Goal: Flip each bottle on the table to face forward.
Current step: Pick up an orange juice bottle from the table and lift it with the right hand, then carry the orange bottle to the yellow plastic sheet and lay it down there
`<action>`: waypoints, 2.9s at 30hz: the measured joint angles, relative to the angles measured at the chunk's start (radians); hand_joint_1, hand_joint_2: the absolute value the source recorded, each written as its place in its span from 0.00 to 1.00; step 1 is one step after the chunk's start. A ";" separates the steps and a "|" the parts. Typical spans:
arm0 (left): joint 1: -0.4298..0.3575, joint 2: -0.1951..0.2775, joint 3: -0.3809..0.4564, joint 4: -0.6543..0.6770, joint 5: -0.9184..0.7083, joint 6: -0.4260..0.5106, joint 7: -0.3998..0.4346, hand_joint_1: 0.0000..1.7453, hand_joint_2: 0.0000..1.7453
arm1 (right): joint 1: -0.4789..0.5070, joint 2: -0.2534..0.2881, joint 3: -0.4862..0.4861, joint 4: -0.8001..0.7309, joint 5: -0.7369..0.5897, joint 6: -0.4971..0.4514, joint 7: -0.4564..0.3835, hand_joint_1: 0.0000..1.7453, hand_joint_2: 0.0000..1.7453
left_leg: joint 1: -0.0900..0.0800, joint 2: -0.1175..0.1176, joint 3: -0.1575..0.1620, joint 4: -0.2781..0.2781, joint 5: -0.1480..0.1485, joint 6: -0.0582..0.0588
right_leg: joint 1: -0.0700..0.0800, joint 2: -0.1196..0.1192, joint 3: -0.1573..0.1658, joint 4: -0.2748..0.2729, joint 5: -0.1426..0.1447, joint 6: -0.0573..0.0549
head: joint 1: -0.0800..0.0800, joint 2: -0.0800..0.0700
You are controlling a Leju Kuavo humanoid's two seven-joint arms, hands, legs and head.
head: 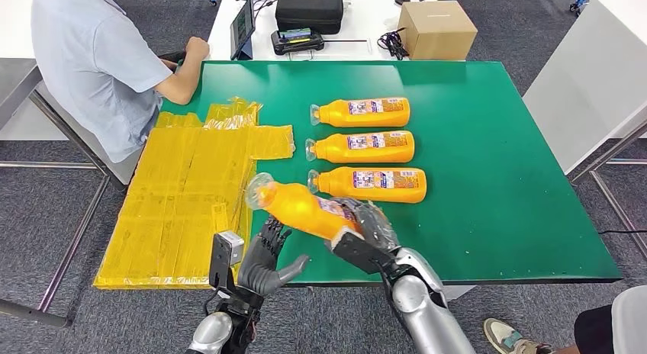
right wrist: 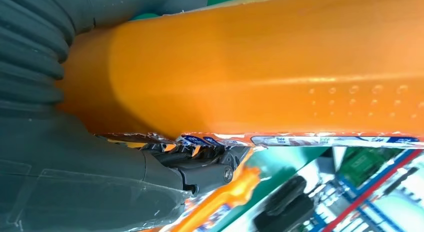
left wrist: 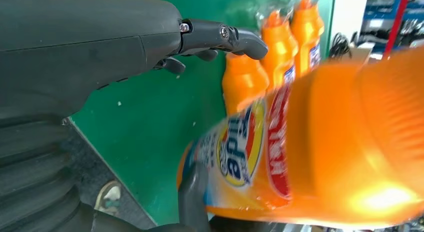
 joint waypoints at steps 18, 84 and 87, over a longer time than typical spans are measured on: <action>-0.068 0.000 -0.038 0.075 0.137 0.016 -0.053 0.00 1.00 | -0.057 0.071 0.100 0.131 0.079 -0.085 0.016 0.94 1.00 | 0.000 0.000 -0.001 0.000 0.000 0.000 | 0.000 0.000 -0.001 0.000 0.000 0.000 | 0.000 0.000; 0.015 -0.005 0.144 -0.402 -1.204 0.396 -0.011 1.00 1.00 | 0.117 0.122 -0.099 -0.063 0.128 -0.127 0.028 0.00 1.00 | 0.000 0.000 -0.002 0.000 0.000 0.000 | 0.000 0.000 -0.002 0.000 0.000 0.000 | 0.000 0.000; -0.010 -0.004 0.148 -0.370 -1.296 0.427 0.032 1.00 1.00 | 0.107 0.122 -0.105 -0.055 0.121 -0.128 0.018 0.00 1.00 | 0.000 0.000 -0.002 0.000 0.000 0.000 | 0.000 0.000 -0.002 0.000 0.000 0.000 | 0.000 0.000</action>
